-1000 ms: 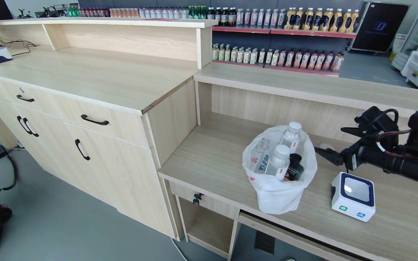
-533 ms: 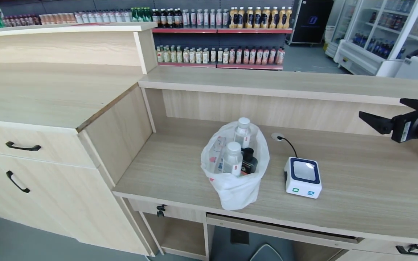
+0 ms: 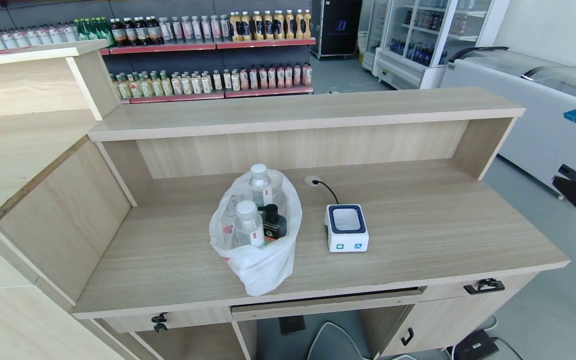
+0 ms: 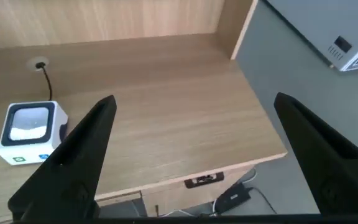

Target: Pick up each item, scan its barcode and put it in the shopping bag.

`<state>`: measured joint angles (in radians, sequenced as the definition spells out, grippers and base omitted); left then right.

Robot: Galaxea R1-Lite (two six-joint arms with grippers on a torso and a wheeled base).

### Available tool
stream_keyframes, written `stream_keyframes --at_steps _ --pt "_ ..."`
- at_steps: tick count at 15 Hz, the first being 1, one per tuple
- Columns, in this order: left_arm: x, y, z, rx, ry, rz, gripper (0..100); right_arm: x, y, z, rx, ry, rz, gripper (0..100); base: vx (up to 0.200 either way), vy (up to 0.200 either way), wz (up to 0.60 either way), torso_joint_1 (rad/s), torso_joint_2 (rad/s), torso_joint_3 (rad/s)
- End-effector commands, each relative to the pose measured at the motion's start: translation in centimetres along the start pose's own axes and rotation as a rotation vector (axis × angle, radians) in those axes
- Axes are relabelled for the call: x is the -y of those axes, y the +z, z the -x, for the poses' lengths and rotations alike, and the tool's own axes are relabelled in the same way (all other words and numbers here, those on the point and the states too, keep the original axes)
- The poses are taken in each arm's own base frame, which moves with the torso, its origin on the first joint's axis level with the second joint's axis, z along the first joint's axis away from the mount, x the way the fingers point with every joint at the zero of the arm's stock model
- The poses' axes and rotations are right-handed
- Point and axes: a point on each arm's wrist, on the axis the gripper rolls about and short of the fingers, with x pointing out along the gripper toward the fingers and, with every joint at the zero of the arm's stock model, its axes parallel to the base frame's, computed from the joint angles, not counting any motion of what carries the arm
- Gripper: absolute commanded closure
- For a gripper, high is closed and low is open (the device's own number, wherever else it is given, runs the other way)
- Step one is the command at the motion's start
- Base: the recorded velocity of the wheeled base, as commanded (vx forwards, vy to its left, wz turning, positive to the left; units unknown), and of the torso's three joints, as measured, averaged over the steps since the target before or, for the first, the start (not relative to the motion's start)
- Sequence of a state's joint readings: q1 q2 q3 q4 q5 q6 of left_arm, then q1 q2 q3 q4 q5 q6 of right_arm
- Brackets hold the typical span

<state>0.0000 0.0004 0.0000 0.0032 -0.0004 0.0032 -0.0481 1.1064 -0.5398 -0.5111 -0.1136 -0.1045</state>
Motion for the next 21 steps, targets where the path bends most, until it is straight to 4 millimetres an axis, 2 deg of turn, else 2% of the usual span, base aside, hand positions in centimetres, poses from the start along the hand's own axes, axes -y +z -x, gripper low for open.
stream_keyframes --at_steps 1,2,3,4,8,11,13,21 --pt "0.0 0.0 0.0 0.001 0.000 0.000 0 0.0 -4.9 7.2 0.033 0.029 -0.083 0 0.000 0.000 0.00 0.000 0.00 0.000" --pt "0.0 0.0 0.0 0.001 0.000 -0.001 0 -0.1 -6.2 8.5 0.043 0.061 -0.083 0 0.000 0.000 0.00 0.000 0.00 0.000" --pt "0.0 0.0 0.0 0.001 0.000 0.000 0 -0.1 -8.7 10.5 0.056 0.099 -0.084 0 0.000 0.000 0.00 0.000 0.00 0.000" --pt "0.0 0.0 0.0 0.001 0.000 0.000 0 -0.2 -10.4 11.7 0.069 0.133 -0.084 0 0.000 0.000 0.00 0.000 0.00 0.000" --pt "0.0 0.0 0.0 0.001 0.000 0.000 0 0.2 -13.8 14.9 0.080 0.150 -0.093 0 0.000 0.000 0.00 0.000 0.00 0.000" --pt "0.0 0.0 0.0 0.001 0.000 0.000 0 0.2 -16.3 16.5 0.056 0.104 -0.123 0 0.000 0.000 0.00 0.000 0.00 0.000" --pt "0.0 0.0 0.0 0.001 0.000 0.000 0 0.1 -16.8 16.8 0.052 0.105 -0.134 0 0.000 0.000 0.00 0.000 0.00 0.000" --pt "0.0 0.0 0.0 0.001 0.000 -0.001 0 0.1 -16.8 16.8 0.050 0.104 -0.165 0 0.000 0.000 0.00 0.000 0.00 0.000"
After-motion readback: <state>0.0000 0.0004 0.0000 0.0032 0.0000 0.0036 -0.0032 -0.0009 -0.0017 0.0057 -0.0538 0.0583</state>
